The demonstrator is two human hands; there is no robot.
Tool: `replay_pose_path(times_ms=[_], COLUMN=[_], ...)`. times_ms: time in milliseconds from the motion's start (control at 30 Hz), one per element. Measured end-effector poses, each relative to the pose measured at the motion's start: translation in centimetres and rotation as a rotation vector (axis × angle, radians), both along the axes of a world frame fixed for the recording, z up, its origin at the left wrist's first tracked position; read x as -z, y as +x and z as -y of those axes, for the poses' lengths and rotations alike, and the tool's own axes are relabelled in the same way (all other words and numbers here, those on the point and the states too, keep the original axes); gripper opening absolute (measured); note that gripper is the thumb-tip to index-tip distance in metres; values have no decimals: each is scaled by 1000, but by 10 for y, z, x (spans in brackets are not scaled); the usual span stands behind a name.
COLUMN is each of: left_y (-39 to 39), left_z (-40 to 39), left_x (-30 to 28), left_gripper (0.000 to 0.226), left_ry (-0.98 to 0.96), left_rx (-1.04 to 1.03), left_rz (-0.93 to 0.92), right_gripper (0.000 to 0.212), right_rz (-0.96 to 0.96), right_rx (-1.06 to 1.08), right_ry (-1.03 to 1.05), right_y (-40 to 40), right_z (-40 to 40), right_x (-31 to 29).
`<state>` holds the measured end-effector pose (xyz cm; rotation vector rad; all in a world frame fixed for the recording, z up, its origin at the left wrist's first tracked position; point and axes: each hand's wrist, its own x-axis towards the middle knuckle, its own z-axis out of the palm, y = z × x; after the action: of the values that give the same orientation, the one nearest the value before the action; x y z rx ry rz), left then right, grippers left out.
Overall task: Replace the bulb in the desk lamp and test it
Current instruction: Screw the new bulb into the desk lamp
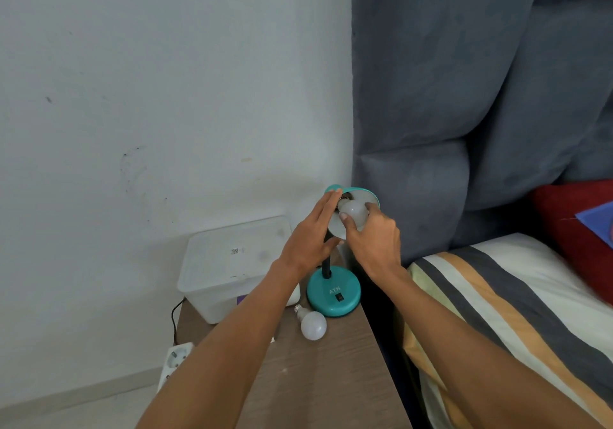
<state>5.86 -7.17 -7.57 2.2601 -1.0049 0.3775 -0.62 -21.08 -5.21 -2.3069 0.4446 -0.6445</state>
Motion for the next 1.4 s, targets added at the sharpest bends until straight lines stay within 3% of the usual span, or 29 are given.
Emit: replay_pose_path(times_ms=[167, 300, 467, 633, 733, 933, 1033, 1133, 1300, 1400], left_y=[-2, -3, -2, -1, -1, -1, 0, 1, 0, 1], left_z=[1, 2, 1, 2, 2, 1, 2, 1, 0, 2], left_x=[-1, 1, 0, 0, 2, 0, 1, 0, -3, -1], left_gripper=[97, 96, 92, 95, 93, 93, 94, 95, 91, 93], left_ry=[-4, -5, -8, -5, -10, -5, -1, -5, -7, 5], left_rx=[3, 9, 13, 13, 17, 13, 17, 8, 7, 11], left_rz=[2, 0, 0, 5, 8, 2, 9, -3, -9, 2], right_gripper=[46, 56, 59, 42, 51, 57, 45, 53, 61, 54], right_rz=[111, 49, -4, 106, 46, -7, 95, 54, 9, 39], right_rx=[-62, -136, 48, -42, -85, 40, -52, -172, -33, -41], right_ry=[-118, -222, 126, 13, -37, 107, 32, -50, 72, -23], right_y=[-1, 1, 5, 1, 1, 7, 2, -2, 4, 2], right_z=[-4, -2, -1, -8, -7, -3, -5, -3, 4, 1], right_x=[1, 8, -1, -4, 2, -3, -4, 0, 1, -2])
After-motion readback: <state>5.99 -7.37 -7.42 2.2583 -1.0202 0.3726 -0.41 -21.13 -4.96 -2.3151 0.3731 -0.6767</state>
